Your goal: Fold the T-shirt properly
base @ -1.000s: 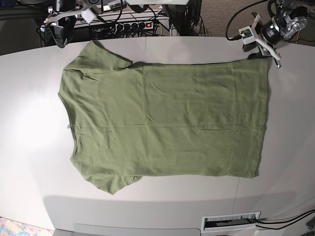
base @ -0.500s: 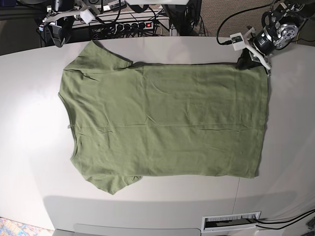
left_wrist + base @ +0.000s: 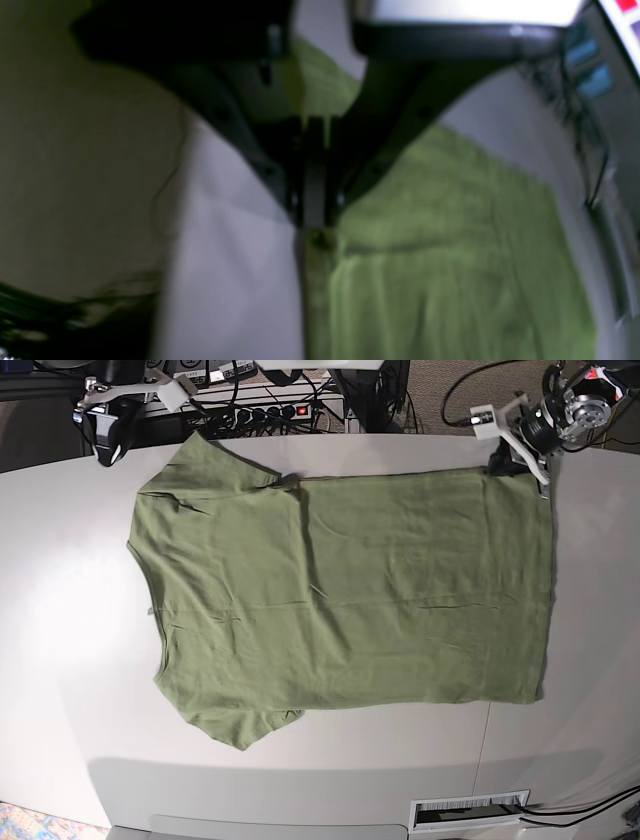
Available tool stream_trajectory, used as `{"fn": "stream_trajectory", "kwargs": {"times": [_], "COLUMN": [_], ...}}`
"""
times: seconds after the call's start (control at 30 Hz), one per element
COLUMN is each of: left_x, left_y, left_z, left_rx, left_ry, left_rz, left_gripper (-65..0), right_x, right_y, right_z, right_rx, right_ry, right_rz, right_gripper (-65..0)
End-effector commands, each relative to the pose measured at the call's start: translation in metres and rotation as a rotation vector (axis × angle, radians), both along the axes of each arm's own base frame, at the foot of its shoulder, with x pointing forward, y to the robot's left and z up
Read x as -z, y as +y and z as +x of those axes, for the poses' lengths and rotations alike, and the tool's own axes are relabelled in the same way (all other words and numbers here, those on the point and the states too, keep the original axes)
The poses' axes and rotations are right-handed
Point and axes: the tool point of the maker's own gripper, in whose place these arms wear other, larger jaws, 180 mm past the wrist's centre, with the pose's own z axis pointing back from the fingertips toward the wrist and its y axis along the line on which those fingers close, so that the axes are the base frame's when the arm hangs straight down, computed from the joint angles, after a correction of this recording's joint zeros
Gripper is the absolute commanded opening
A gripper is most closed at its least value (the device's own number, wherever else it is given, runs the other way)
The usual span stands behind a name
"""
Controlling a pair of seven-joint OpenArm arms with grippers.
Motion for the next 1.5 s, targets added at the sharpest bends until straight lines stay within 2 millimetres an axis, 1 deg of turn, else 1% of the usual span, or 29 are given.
{"fn": "stream_trajectory", "kwargs": {"times": [0.0,0.07,0.17,0.23,0.3,0.37,0.47,0.6,0.73,0.83,0.93,1.07,1.27,1.47], "left_x": [-0.010,-0.014,-0.015,-0.015,-0.015,-0.015,-0.015,-0.015,-0.015,-0.015,-0.015,-0.015,-0.015,-0.015], "left_y": [-0.003,-0.008,-0.009,-0.009,-0.009,-0.009,-0.009,-0.009,-0.009,-0.009,-0.009,-0.010,-0.010,-0.010], "left_z": [0.005,0.007,0.007,0.007,0.007,0.007,0.007,0.007,0.007,0.007,0.007,0.007,0.007,0.007], "left_rx": [0.015,0.021,0.021,0.020,0.020,0.020,0.020,0.020,0.020,0.019,0.019,0.019,0.018,0.019], "left_ry": [-0.029,-0.041,-0.041,-0.040,-0.041,-0.041,-0.041,-0.041,-0.041,-0.041,-0.042,-0.042,-0.042,-0.042], "left_rz": [-0.012,-0.023,-0.028,-0.028,-0.028,-0.028,-0.028,-0.028,-0.028,-0.030,-0.030,-0.031,-0.031,-0.031], "left_gripper": [-65.0,-65.0,-65.0,-65.0,-65.0,-65.0,-65.0,-65.0,-65.0,-65.0,-65.0,-65.0,-65.0,-65.0], "right_x": [0.008,0.027,0.040,0.053,0.060,0.062,0.064,0.064,0.069,0.069,0.074,0.076,0.092,0.093], "right_y": [0.006,0.013,0.020,0.029,0.036,0.037,0.041,0.045,0.052,0.054,0.061,0.060,0.048,0.054], "right_z": [-0.004,-0.011,-0.010,-0.012,-0.011,-0.007,-0.006,-0.002,-0.005,-0.002,-0.007,-0.007,-0.004,-0.002], "right_rx": [-0.025,-0.016,-0.024,-0.040,-0.038,-0.028,-0.032,-0.052,-0.051,-0.053,-0.068,-0.069,-0.046,-0.037], "right_ry": [0.060,0.161,0.229,0.303,0.339,0.342,0.361,0.352,0.390,0.385,0.429,0.432,0.445,0.426], "right_rz": [0.028,0.117,0.170,0.227,0.289,0.317,0.339,0.360,0.409,0.423,0.463,0.460,0.437,0.466], "right_gripper": [-44.9,-40.4,-40.3,-40.3,-40.3,-40.3,-40.3,-40.3,-40.3,-40.3,-40.3,-40.2,-40.1,-40.1]}}
